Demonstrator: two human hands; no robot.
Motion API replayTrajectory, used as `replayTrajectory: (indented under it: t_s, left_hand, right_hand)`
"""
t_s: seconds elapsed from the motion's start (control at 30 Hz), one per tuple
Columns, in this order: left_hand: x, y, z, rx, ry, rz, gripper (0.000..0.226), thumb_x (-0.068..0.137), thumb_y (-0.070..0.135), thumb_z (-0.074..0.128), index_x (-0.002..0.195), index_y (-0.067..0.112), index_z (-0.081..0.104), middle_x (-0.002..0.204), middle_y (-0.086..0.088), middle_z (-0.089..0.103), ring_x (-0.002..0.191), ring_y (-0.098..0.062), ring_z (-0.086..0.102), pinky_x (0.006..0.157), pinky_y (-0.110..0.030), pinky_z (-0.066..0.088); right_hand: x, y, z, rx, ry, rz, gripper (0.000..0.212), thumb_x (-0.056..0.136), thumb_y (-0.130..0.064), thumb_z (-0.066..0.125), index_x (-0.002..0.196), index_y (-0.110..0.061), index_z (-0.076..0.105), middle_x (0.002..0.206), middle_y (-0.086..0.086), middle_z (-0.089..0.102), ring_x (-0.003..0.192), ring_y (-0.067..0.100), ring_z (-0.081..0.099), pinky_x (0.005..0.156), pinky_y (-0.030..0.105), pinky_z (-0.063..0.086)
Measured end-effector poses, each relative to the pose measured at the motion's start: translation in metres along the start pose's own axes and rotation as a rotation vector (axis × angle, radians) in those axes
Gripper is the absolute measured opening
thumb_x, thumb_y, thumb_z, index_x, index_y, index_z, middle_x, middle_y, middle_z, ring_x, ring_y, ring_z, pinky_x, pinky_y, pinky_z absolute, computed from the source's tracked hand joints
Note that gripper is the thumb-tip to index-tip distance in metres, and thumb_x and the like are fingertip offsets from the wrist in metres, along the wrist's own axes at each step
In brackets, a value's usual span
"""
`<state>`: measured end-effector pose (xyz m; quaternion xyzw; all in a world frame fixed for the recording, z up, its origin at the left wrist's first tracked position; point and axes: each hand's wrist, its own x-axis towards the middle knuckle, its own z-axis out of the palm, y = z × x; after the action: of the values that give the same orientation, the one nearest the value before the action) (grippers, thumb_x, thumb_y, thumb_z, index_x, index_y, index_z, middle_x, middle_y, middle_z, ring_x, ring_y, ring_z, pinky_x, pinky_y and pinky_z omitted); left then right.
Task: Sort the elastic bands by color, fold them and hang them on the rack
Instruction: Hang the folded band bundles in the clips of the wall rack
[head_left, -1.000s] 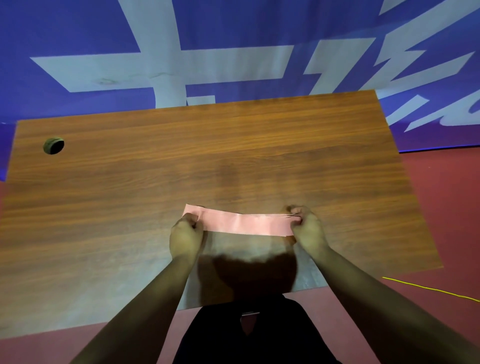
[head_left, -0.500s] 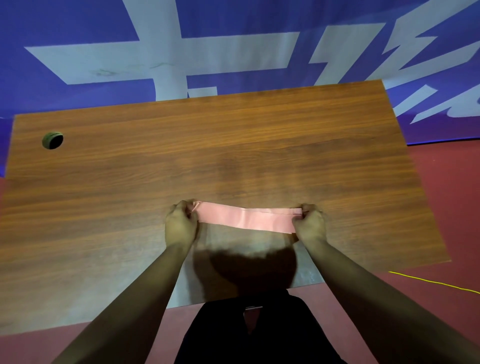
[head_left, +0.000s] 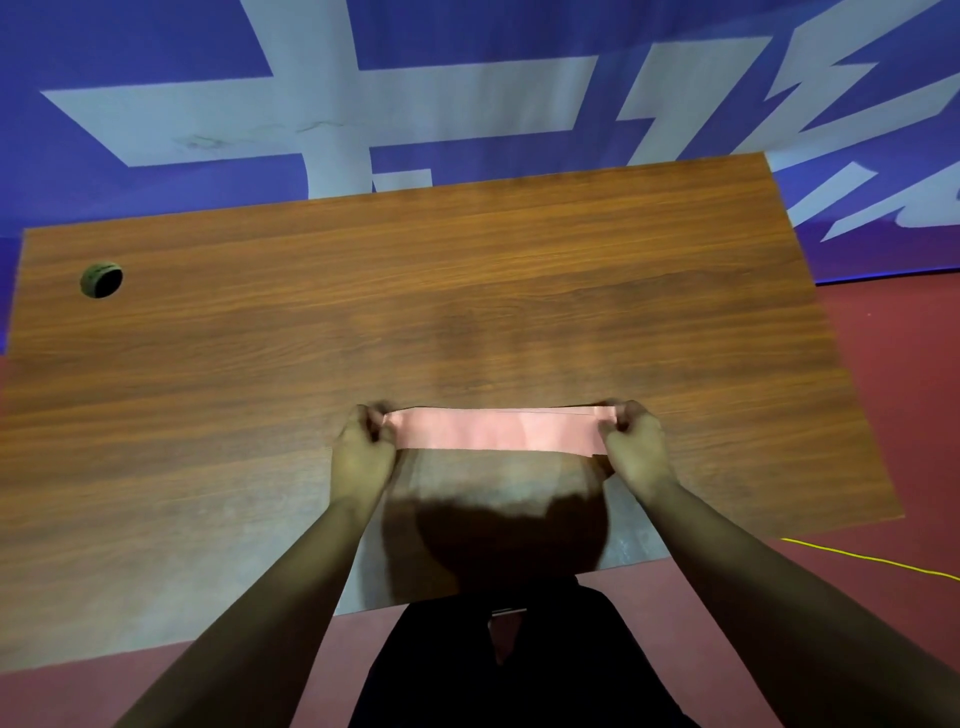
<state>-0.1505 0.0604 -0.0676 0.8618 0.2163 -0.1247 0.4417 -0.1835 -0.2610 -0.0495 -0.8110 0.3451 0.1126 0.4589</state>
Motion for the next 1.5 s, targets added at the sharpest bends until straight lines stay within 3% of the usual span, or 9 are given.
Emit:
replayTrajectory:
  t_s: [0.17,0.27,0.37,0.57,0.7,0.97,1.23,1.37,1.5]
  left_hand:
    - [-0.007,0.0,0.005,0.047,0.01,-0.026,0.017,0.09,0.017,0.058,0.106,0.01,0.061,0.092,-0.003,0.066,0.09,-0.027,0.063,0.077,-0.031,0.047]
    - [-0.007,0.006,0.01,0.035,-0.003,-0.014,0.039,0.085,0.031,0.071,0.113,0.006,0.06,0.098,-0.006,0.066,0.09,-0.023,0.062,0.08,-0.031,0.049]
    - [-0.011,0.012,0.015,0.036,0.018,-0.076,0.037,0.095,0.036,0.058,0.111,0.002,0.062,0.102,-0.012,0.069,0.095,-0.028,0.063,0.08,-0.029,0.045]
    - [-0.009,0.003,0.02,0.185,-0.095,-0.014,0.089,0.058,0.079,0.068,0.117,0.014,0.054,0.11,-0.007,0.061,0.109,-0.027,0.054,0.095,-0.043,0.047]
    - [-0.016,0.005,0.025,0.16,-0.047,0.102,0.078,0.066,0.048,0.083,0.123,0.018,0.039,0.115,-0.007,0.054,0.107,-0.026,0.05,0.09,-0.038,0.047]
    - [0.002,0.008,0.03,0.202,-0.08,0.016,0.037,0.079,0.014,0.061,0.113,0.013,0.072,0.099,-0.016,0.07,0.106,-0.035,0.057,0.091,-0.035,0.047]
    - [-0.031,0.04,0.027,0.089,-0.167,0.247,0.024,0.085,0.01,0.061,0.108,0.017,0.063,0.088,0.004,0.065,0.078,-0.019,0.061,0.065,-0.019,0.037]
    - [-0.045,0.07,0.05,0.022,-0.274,0.338,0.028,0.083,0.014,0.067,0.111,0.016,0.064,0.099,0.004,0.07,0.083,-0.014,0.064,0.074,-0.021,0.046]
    - [-0.055,0.089,0.077,-0.017,-0.591,0.298,0.04,0.08,0.021,0.076,0.119,0.018,0.064,0.108,0.006,0.071,0.094,-0.007,0.067,0.088,-0.021,0.05]
  right_hand:
    - [-0.003,-0.001,0.002,-0.221,0.125,-0.054,0.028,0.09,-0.005,0.054,0.117,-0.007,0.059,0.113,0.012,0.064,0.11,0.031,0.059,0.09,0.031,0.043]
    - [-0.022,-0.012,0.017,-0.582,0.223,-0.38,0.03,0.083,-0.01,0.059,0.112,-0.008,0.06,0.112,0.015,0.058,0.107,0.033,0.052,0.091,0.036,0.041]
    - [-0.048,-0.018,0.048,-0.672,0.009,-0.73,0.03,0.082,-0.017,0.056,0.109,-0.011,0.064,0.113,0.009,0.059,0.105,0.026,0.055,0.093,0.036,0.047]
    - [-0.054,-0.011,0.084,-0.73,-0.228,-0.732,0.051,0.08,-0.024,0.037,0.121,-0.009,0.063,0.123,0.007,0.061,0.117,0.027,0.055,0.101,0.037,0.046]
    - [-0.05,-0.015,0.083,-0.737,-0.241,-0.734,0.062,0.076,-0.027,0.025,0.119,-0.007,0.065,0.123,0.008,0.061,0.115,0.027,0.056,0.098,0.037,0.047]
    - [-0.052,-0.009,0.082,-0.677,-0.263,-0.688,0.052,0.081,-0.024,0.036,0.123,-0.009,0.063,0.132,0.006,0.057,0.124,0.025,0.051,0.104,0.036,0.043]
    - [-0.044,-0.025,0.065,-0.101,-0.32,-0.277,0.024,0.095,-0.015,0.052,0.113,-0.015,0.068,0.114,-0.006,0.066,0.101,0.009,0.061,0.088,0.014,0.043]
    - [-0.036,-0.035,0.046,0.518,-0.381,0.152,0.036,0.101,-0.035,0.046,0.105,-0.009,0.069,0.102,0.008,0.074,0.094,0.021,0.07,0.081,0.029,0.053]
    - [-0.027,-0.031,0.025,0.747,-0.446,0.275,0.044,0.095,-0.049,0.053,0.11,-0.011,0.069,0.1,0.007,0.075,0.083,0.017,0.072,0.071,0.028,0.055]
